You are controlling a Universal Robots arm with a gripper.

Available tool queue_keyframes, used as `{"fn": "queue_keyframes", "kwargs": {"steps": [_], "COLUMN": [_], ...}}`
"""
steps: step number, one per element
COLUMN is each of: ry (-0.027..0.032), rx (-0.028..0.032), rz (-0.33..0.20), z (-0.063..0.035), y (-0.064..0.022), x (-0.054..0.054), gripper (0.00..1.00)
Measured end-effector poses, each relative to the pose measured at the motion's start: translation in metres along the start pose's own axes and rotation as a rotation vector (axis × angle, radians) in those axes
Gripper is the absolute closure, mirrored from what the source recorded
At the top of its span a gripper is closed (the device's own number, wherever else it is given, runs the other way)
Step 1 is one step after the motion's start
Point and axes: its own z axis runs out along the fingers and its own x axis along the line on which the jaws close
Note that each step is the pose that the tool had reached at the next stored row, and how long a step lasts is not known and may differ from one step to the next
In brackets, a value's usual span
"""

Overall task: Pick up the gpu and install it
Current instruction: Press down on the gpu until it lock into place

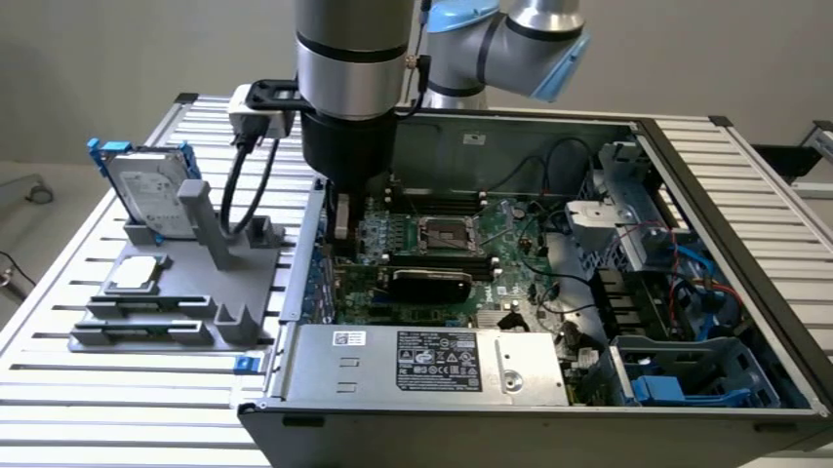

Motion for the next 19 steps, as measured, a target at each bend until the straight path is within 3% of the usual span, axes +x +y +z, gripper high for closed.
{"fn": "queue_keyframes", "kwargs": {"steps": [2, 4, 19], "ry": [0.0060, 0.0085, 0.0063], "rx": [-0.0004, -0.0006, -0.0064], "rz": [0.001, 0.002, 0.037], "z": [-0.0002, -0.0002, 0.0006], "y": [0.0000, 0.0001, 0.0011], "x": [-0.0002, -0.0006, -0.0009], "gripper": [0.89, 0.89, 0.89]}}
